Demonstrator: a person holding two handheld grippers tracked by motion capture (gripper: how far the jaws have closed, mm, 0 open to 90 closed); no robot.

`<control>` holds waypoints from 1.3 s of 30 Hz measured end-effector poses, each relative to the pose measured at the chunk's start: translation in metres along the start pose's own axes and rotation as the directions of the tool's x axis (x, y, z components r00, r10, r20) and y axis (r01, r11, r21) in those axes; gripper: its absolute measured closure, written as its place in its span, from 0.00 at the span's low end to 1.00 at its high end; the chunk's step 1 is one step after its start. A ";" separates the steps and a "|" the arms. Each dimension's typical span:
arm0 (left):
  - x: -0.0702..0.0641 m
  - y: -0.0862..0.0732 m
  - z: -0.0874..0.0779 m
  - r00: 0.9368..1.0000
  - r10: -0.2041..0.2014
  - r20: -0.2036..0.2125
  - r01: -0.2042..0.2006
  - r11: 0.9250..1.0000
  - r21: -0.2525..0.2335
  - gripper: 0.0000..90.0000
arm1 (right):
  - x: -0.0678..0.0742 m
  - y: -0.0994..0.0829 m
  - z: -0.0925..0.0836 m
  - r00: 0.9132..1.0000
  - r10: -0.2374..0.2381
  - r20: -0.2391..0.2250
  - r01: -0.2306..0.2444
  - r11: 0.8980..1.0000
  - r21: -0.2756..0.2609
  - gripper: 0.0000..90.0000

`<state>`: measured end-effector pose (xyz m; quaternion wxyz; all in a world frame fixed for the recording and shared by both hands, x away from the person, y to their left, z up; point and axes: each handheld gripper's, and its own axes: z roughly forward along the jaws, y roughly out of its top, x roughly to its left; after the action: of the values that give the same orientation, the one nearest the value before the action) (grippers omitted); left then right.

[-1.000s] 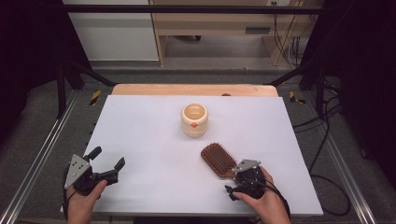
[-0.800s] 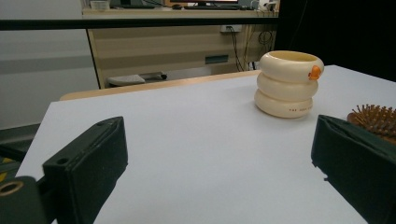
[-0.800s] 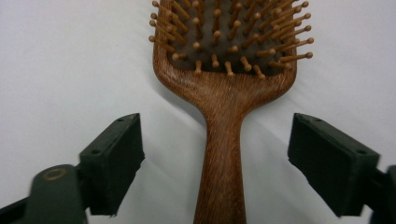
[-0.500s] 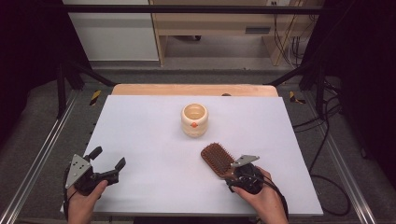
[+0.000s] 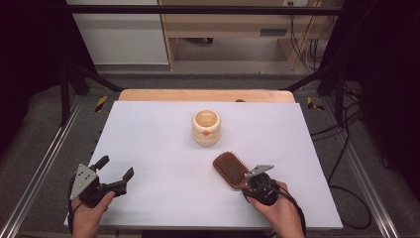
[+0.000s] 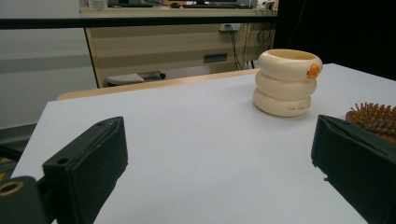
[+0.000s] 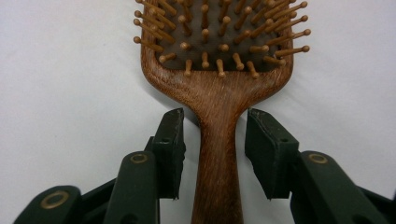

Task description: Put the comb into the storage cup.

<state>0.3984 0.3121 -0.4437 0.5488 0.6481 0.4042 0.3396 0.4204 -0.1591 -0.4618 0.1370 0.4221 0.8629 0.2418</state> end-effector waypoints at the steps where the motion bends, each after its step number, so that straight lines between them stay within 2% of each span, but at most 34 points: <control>1: 0.000 0.000 0.000 1.000 0.000 0.000 0.000 1.000 0.001 0.04 | 0.000 0.000 0.000 1.000 0.001 -0.001 -0.001 1.000 0.000 0.65; 3: 0.000 0.000 0.000 1.000 0.000 0.000 0.000 1.000 0.001 0.04 | 0.000 0.000 0.000 1.000 0.017 0.000 -0.017 1.000 0.007 0.66; 7: -0.001 0.000 0.001 1.000 0.004 -0.001 -0.004 1.000 0.002 0.04 | 0.000 0.001 0.000 1.000 -0.003 0.006 0.003 1.000 0.016 0.69; 9: -0.001 0.000 0.001 1.000 0.005 -0.001 -0.005 1.000 0.001 0.04 | 0.000 0.002 0.000 1.000 0.002 0.009 -0.003 1.000 0.024 0.69; 18: -0.002 0.000 0.001 1.000 0.007 -0.001 -0.007 1.000 0.006 0.04 | -0.005 0.007 0.001 1.000 -0.005 -0.031 0.008 0.997 0.076 0.75; 25: -0.003 0.000 0.001 1.000 0.009 -0.001 -0.009 1.000 0.008 0.04 | -0.007 0.008 0.001 0.999 -0.020 -0.038 0.023 0.997 0.080 0.77; 29: -0.002 0.000 0.001 1.000 0.002 -0.002 -0.002 1.000 0.007 0.04 | -0.008 0.010 0.001 0.999 -0.018 -0.042 0.022 0.995 0.093 0.80; 39: -0.002 0.000 0.001 1.000 0.008 -0.003 -0.008 1.000 0.005 0.04 | -0.011 0.015 0.002 0.997 -0.031 -0.066 0.039 0.991 0.127 0.80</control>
<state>0.3986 0.3100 -0.4439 0.5452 0.6507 0.4035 0.3415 0.4374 -0.1592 -0.4551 0.0863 0.4069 0.8879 0.1967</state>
